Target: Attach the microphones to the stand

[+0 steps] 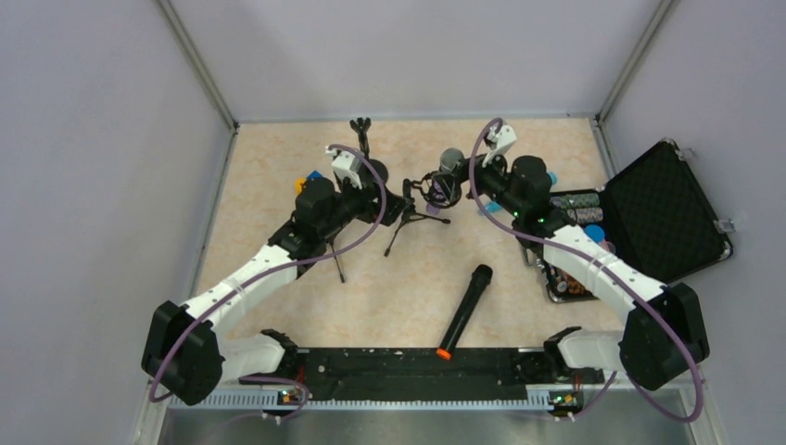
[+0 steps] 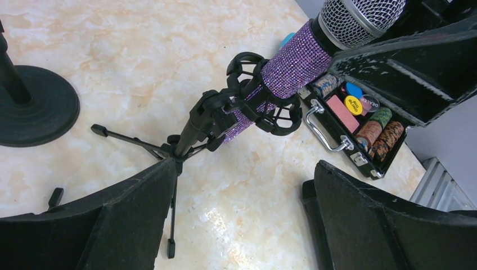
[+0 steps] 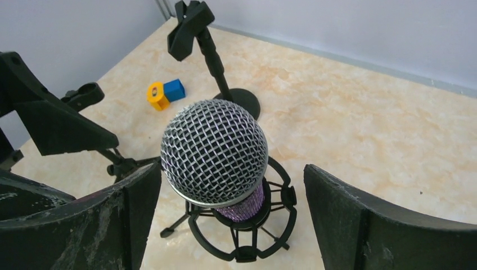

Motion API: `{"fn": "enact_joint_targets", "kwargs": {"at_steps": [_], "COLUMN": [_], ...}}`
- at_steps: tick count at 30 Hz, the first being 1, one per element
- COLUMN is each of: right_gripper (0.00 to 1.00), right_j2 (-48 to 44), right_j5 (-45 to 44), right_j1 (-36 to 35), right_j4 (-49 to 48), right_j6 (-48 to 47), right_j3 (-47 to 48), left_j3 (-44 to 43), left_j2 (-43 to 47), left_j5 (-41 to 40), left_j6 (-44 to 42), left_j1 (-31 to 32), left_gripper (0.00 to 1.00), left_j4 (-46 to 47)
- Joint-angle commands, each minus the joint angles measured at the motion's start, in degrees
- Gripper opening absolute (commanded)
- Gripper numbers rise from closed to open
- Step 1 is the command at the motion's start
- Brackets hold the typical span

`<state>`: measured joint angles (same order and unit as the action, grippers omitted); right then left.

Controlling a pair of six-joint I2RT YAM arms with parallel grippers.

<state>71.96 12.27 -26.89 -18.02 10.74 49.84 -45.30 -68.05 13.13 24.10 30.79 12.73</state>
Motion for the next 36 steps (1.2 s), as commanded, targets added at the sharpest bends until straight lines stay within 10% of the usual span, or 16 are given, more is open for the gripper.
{"fn": "enact_joint_targets", "kwargs": {"at_steps": [1, 12, 25, 31, 36], "right_gripper": [0.92, 0.44, 0.34, 0.43, 0.74], "right_j2": [-1.01, 4.56, 11.28, 10.69, 7.22], "right_j5": [-1.72, -1.98, -0.83, 0.53, 1.74], "right_j1": [-0.57, -0.53, -0.52, -0.53, -0.53], "right_j4": [3.19, 2.14, 4.35, 6.69, 8.56], "right_j6": [-0.06, -1.51, -1.68, -1.65, -0.99], "right_j3": [2.09, 5.52, 10.28, 10.77, 10.65], "left_j3": [-0.94, -1.89, -1.85, -2.62, -3.12], "left_j2": [-0.71, -2.14, -2.54, -3.99, -5.19], "left_j5": [1.52, 3.24, 2.79, 3.13, 3.65], "left_j6": [-2.83, -6.32, -9.26, -10.82, -12.77], "left_j1": [-0.09, -0.11, -0.10, -0.05, -0.08], "left_gripper": [0.96, 0.96, 0.95, 0.94, 0.94], "left_j4": [4.06, 5.24, 6.50, 7.43, 8.52]}}
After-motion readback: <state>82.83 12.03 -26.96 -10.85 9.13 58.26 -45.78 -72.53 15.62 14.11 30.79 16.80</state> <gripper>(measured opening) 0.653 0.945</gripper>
